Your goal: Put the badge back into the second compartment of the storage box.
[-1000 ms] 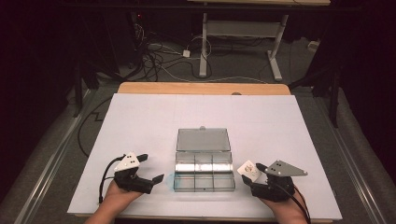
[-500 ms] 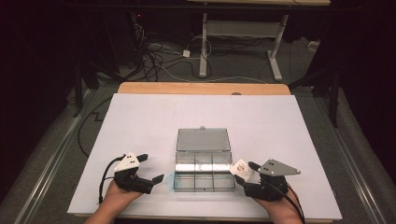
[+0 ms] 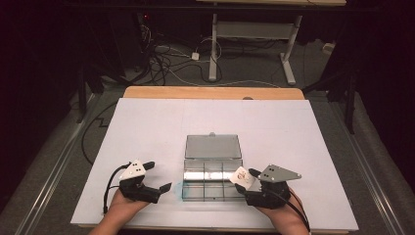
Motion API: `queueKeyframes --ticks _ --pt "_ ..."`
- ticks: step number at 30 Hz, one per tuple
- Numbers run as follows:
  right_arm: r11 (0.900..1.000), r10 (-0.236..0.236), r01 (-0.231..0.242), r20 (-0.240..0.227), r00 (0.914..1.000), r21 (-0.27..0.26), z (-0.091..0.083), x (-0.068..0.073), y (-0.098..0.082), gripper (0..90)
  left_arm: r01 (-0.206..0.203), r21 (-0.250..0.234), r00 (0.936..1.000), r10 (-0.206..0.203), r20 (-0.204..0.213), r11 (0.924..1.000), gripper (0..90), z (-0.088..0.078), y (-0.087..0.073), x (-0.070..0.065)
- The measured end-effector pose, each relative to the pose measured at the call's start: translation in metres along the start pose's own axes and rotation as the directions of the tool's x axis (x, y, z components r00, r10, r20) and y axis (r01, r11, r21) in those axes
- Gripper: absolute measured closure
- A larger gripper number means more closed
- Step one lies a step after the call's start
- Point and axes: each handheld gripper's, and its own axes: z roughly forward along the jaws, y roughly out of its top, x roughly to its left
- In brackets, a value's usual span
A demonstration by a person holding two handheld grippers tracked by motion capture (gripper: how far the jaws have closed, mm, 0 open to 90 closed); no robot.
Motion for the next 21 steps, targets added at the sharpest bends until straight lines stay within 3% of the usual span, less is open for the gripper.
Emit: queueKeyframes --ticks 14,21 --pt "0.998 -0.051 0.053 -0.059 0.9970 0.032 0.033 0.009 0.020 33.7 0.028 -0.004 0.9996 -0.028 0.004 0.9996 0.0 0.000 0.000 0.002" --pt "0.996 -0.063 0.067 -0.080 0.9948 0.050 0.051 0.009 0.027 33.7 0.016 -0.008 0.9999 -0.016 0.007 0.9998 0.0 -0.001 -0.001 0.001"
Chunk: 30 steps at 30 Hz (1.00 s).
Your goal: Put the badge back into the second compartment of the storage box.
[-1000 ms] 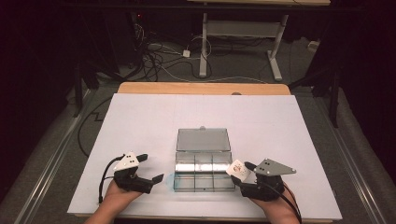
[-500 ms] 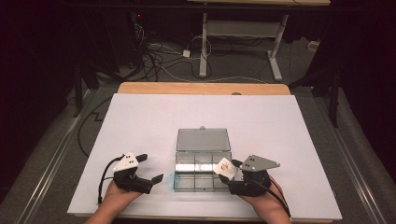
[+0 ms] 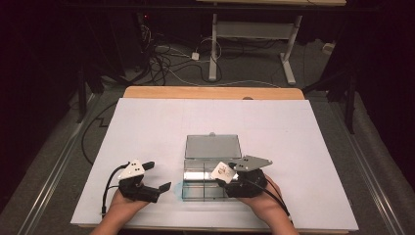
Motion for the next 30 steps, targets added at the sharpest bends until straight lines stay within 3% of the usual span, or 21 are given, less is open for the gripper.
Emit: queueKeyframes --ticks 8,16,25,30 --pt "1.000 0.005 -0.004 -0.020 0.9998 0.025 0.015 -0.004 0.008 33.6 -0.005 -0.005 1.0000 0.005 0.000 1.0000 0.0 0.000 0.000 -0.001" --pt "0.997 -0.037 0.039 -0.024 0.9990 0.069 0.027 -0.002 0.014 33.6 -0.001 0.002 1.0000 0.001 0.005 1.0000 0.0 0.000 0.000 0.000" --pt "0.994 -0.018 0.020 -0.026 0.9995 0.107 0.031 -0.004 0.012 33.6 0.000 -0.001 1.0000 0.001 0.005 1.0000 0.0 0.000 0.000 0.000" --pt "0.991 -0.031 0.035 -0.035 0.9989 0.132 0.035 -0.004 0.011 33.6 -0.003 -0.007 1.0000 0.003 -0.003 1.0000 0.0 0.000 0.000 -0.001"
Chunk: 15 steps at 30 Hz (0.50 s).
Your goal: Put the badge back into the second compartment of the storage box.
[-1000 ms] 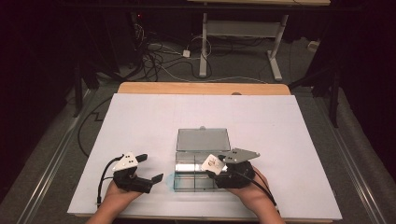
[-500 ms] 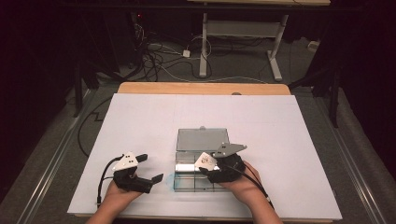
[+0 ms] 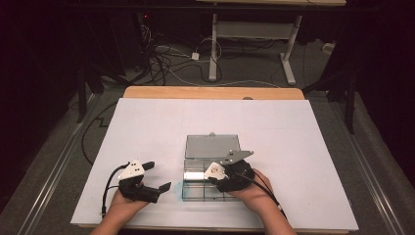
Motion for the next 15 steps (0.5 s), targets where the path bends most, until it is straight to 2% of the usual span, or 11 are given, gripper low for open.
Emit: queueKeyframes --ticks 5,7,15 --pt "1.000 -0.012 0.012 -0.006 0.9999 0.022 0.0005 0.0030 0.0016 33.6 -0.002 -0.002 1.0000 0.002 -0.001 1.0000 0.0 -0.0002 -0.0001 -0.0002" --pt "1.000 -0.004 0.004 -0.011 0.9999 0.025 0.0019 0.0019 0.0032 33.5 -0.004 -0.006 1.0000 0.004 -0.002 1.0000 0.0 -0.0007 -0.0004 -0.0004" --pt "0.999 -0.011 0.011 -0.002 0.9999 0.038 0.0045 0.0013 0.0056 33.3 -0.005 -0.007 1.0000 0.005 -0.002 1.0000 0.0 -0.0010 -0.0005 -0.0004"
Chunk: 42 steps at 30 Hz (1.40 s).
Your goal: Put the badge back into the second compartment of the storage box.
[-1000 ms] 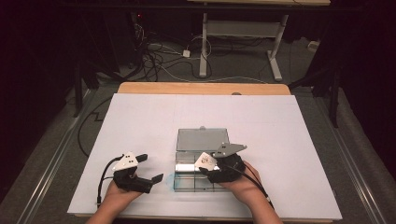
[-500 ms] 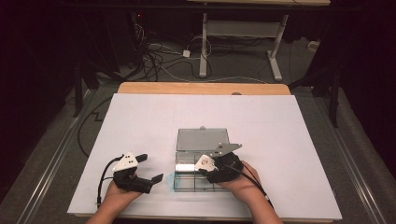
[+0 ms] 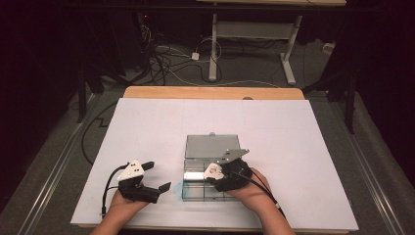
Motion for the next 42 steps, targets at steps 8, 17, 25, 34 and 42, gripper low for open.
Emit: queueKeyframes --ticks 8,17,25,34,42 --pt "1.000 0.006 -0.006 -0.003 1.0000 -0.005 0.000 -0.001 -0.001 29.7 -0.001 0.000 1.0000 0.001 0.005 1.0000 0.0 0.000 0.000 0.000" --pt "0.997 0.021 -0.021 -0.002 0.9998 -0.079 -0.018 0.003 -0.007 34.9 -0.005 0.001 1.0000 0.005 0.008 1.0000 0.0 0.000 0.000 0.000" --pt "0.996 -0.001 -0.006 -0.070 0.9976 -0.092 -0.031 0.018 -0.025 87.6 -0.004 0.003 0.9999 0.003 0.016 1.0000 0.0 0.000 0.000 0.000" --pt "0.998 -0.058 0.059 -0.053 0.9969 0.012 -0.016 0.028 -0.020 90.0 -0.005 0.003 0.9999 0.005 0.015 1.0000 0.0 0.000 0.000 0.000" --pt "0.997 -0.068 0.070 -0.061 0.9958 0.035 -0.014 0.029 -0.018 90.0 -0.004 0.003 0.9999 0.004 0.012 1.0000 0.0 0.000 0.000 0.000"
